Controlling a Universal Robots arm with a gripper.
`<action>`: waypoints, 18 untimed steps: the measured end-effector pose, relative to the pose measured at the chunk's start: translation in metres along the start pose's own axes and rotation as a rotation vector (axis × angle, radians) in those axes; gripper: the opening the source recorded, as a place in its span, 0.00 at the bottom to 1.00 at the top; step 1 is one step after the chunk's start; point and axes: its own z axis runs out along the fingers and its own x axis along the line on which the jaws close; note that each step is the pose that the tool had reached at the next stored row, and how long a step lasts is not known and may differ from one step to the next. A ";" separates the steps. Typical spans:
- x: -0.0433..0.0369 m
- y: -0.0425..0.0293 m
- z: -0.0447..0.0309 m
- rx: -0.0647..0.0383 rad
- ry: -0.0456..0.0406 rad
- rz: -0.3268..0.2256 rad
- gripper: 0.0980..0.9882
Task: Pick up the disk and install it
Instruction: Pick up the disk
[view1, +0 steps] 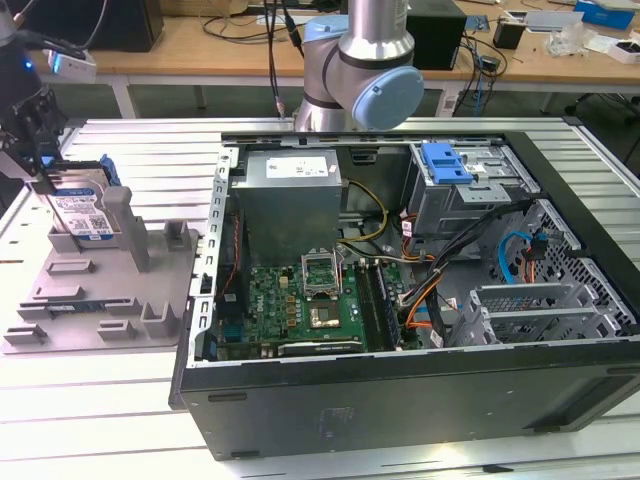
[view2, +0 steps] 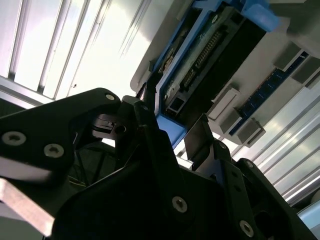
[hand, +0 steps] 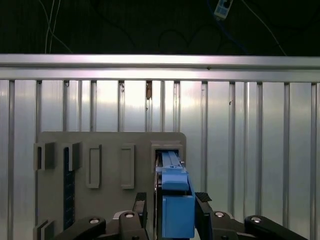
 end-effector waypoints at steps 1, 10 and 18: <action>-0.0006 0.0000 0.0000 0.000 0.0000 0.000 0.44; -0.0015 0.0011 0.0009 0.000 0.0031 0.000 0.44; -0.0026 0.0015 0.0019 0.000 0.0052 0.000 0.44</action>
